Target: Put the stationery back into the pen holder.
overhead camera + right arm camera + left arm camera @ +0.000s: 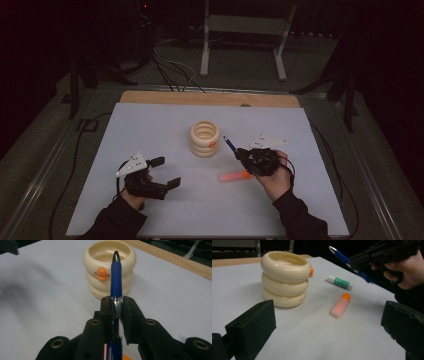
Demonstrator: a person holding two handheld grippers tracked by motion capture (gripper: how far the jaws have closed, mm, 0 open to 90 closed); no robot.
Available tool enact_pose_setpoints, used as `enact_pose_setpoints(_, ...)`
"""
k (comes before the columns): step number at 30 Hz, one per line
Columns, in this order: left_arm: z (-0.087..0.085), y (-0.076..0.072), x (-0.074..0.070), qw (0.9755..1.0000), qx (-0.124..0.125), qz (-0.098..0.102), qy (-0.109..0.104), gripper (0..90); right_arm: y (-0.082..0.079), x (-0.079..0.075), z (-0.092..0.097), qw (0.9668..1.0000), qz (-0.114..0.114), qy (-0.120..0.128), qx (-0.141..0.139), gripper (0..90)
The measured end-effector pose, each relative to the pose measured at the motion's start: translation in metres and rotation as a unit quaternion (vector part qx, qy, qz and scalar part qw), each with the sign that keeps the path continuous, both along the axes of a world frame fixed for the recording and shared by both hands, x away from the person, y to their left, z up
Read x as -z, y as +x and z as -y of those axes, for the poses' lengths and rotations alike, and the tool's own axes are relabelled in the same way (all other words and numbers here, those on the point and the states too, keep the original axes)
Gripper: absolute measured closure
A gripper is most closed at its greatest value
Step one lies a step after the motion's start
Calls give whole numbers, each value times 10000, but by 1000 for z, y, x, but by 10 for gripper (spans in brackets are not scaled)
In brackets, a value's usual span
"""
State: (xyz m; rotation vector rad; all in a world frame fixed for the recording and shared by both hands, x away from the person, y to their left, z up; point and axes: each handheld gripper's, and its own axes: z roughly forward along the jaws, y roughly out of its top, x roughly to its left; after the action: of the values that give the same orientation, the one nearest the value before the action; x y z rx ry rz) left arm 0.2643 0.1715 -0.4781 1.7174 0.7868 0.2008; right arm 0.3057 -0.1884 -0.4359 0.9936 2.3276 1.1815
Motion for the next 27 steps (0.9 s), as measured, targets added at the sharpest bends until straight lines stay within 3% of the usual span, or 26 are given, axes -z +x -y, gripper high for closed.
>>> enact_pose_setpoints(5, 7, 5, -6, 9998, -97, -59, -142, 2, -4, -2, -8, 9999, 50, 55, -135, 793)
enact_pose_setpoints(15, 21, 10, -10, 9995, -79, -217, -226, 13, -13, -4, -21, 9993, 135, 178, -307, 793)
enact_pose_setpoints(21, 27, 16, -8, 9955, -97, -657, -682, 52, -17, 0, -33, 9985, 135, 226, -486, 793)
enact_pose_setpoints(27, 29, 18, -5, 9893, -133, -880, -1153, 81, -19, 3, -43, 9976, 96, 266, -624, 793)
